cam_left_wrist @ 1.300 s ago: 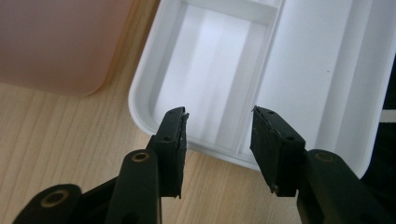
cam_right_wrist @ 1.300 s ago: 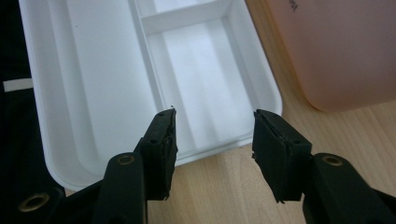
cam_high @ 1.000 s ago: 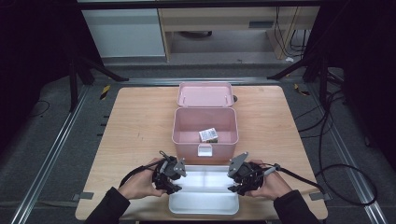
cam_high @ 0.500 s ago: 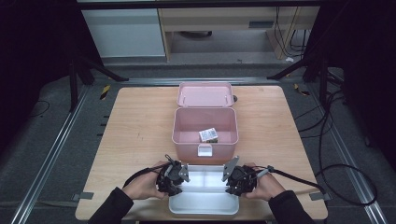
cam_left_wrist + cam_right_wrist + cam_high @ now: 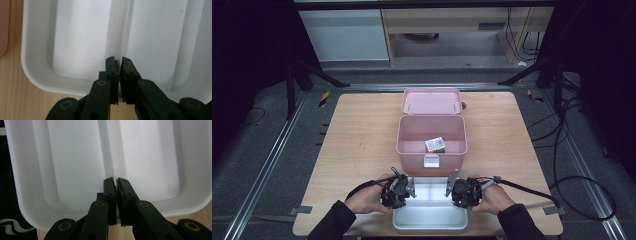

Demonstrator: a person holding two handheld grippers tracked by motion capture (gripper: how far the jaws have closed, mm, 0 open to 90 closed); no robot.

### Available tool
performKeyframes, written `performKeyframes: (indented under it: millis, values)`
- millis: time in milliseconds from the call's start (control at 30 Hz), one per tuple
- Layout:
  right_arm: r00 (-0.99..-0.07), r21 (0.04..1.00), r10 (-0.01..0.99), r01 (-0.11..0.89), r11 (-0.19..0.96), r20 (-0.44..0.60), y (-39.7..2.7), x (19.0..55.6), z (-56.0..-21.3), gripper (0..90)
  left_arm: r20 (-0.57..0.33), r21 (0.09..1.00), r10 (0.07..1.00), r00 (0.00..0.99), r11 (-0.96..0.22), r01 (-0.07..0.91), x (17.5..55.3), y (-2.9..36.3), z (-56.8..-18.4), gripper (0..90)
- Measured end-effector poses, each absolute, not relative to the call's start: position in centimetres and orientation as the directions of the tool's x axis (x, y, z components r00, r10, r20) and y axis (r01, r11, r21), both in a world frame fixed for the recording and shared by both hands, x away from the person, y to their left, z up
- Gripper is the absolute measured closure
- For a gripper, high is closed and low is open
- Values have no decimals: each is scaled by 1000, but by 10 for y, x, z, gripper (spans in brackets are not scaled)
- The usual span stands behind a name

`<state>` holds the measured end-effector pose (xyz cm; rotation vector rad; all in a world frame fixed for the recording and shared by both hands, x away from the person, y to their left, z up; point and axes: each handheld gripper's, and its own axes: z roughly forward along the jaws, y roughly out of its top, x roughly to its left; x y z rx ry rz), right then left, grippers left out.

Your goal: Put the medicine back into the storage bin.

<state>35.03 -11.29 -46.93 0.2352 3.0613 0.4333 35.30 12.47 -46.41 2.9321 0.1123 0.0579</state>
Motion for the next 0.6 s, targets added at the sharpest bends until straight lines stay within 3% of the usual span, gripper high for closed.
performKeyframes:
  millis: [333, 600]
  values:
    - [-991, 281, 135, 130, 951, 1, -114, 349, -466, 870, -1, 214, 49, 999, -976, 48, 352, 125, -460, 880]
    - [-990, 319, 136, 135, 938, 20, -121, 340, -440, 871, 22, 243, 24, 999, -970, 18, 339, 127, -427, 880]
